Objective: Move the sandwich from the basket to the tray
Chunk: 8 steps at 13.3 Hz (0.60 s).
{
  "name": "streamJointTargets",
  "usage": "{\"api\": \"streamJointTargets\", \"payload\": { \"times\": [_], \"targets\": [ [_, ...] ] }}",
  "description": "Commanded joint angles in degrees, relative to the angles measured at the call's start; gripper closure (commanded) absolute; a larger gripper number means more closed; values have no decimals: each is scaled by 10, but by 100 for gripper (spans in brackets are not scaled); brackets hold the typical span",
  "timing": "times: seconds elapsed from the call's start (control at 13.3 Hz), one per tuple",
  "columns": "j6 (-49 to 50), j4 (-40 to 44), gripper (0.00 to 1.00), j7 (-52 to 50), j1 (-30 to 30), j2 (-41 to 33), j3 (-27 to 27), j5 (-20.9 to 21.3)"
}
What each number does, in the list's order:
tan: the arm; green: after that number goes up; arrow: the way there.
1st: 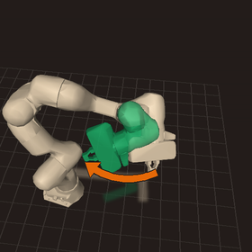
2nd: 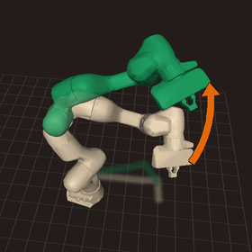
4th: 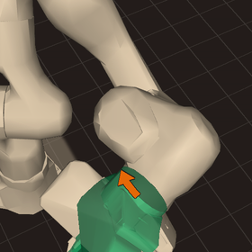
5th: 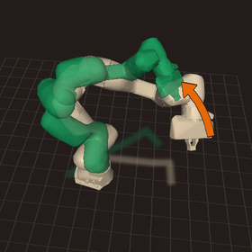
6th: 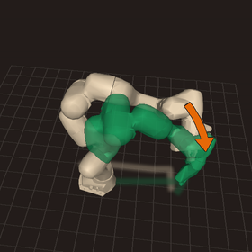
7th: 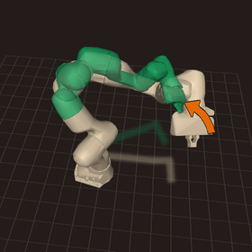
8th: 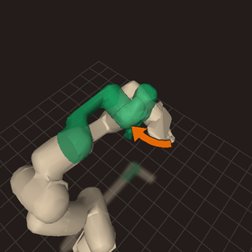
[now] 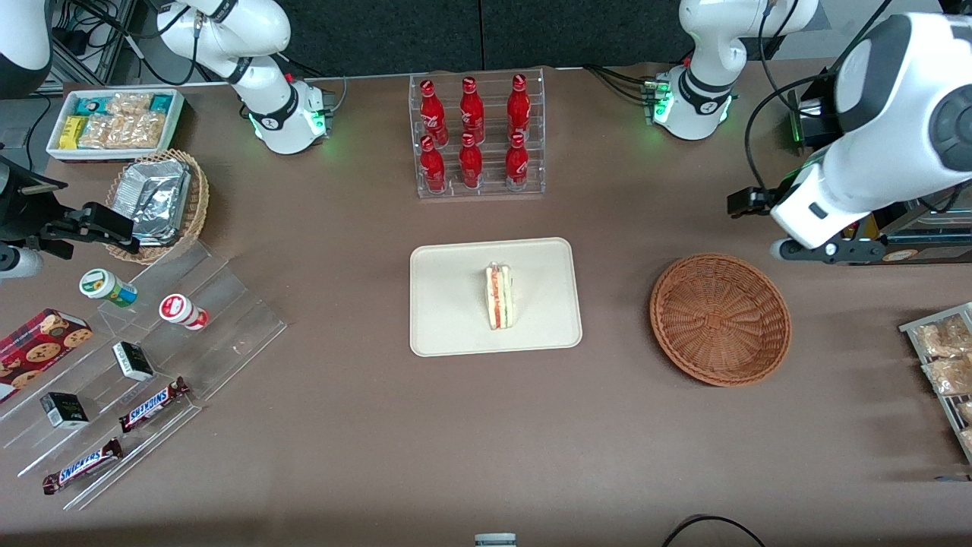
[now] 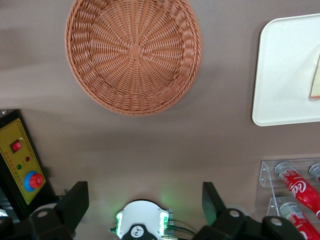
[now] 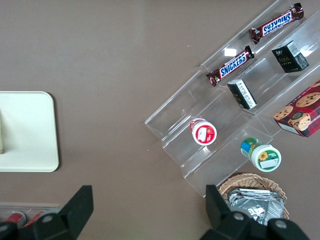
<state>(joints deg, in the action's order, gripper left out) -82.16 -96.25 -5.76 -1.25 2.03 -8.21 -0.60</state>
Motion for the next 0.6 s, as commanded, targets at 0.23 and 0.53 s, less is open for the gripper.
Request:
{"api": "streamJointTargets", "payload": {
  "times": [0.23,0.53],
  "targets": [
    [34,17,0,23,28,-31,13,22],
    [38,27,0,22,28,-38,29,22]
  ]
}}
